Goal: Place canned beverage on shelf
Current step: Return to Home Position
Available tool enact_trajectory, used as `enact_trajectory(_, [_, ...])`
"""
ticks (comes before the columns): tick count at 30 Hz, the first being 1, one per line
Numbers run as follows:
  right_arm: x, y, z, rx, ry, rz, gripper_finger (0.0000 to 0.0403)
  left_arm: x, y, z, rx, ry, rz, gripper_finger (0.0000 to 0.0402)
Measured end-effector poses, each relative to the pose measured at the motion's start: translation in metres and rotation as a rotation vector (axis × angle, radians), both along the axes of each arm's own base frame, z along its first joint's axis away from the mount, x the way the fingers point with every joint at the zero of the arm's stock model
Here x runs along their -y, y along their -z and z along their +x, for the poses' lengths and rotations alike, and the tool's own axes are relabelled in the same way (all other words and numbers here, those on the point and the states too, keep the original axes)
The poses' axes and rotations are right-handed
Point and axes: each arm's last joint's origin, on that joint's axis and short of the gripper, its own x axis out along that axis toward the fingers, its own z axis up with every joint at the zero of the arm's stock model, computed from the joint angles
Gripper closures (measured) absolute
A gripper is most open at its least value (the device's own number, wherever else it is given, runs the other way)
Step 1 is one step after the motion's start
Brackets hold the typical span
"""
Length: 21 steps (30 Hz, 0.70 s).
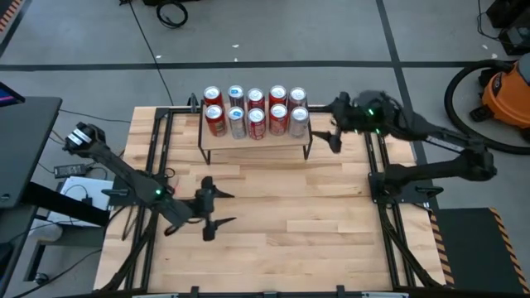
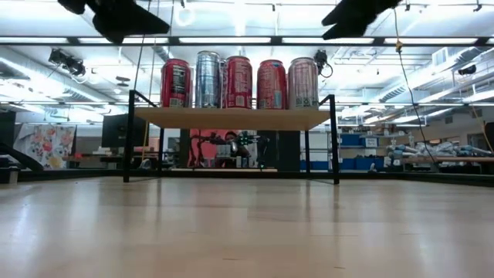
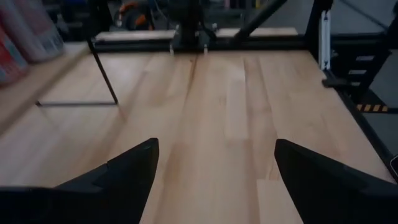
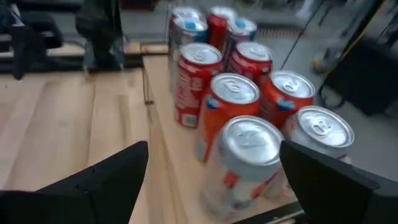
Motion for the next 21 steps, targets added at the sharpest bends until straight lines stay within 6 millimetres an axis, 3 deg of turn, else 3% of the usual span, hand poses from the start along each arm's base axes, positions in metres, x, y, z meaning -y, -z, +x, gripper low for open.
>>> enact_trajectory(6, [-0.024,0.026,-0.037,0.17,0.074,-0.072,0.0029,-0.024,-0.019,-0.027,0.116,0.004,0.003,0.009])
enact_trajectory(10, [-0.032,0.042,-0.056,0.247,0.098,-0.056,0.0029,-0.04,-0.021,-0.043,0.193,0.005,0.042,0.0102])
enact_trajectory(21, [-0.036,0.114,-0.082,0.415,0.182,0.048,0.0029,-0.08,0.018,-0.071,0.429,0.055,0.114,0.0127])
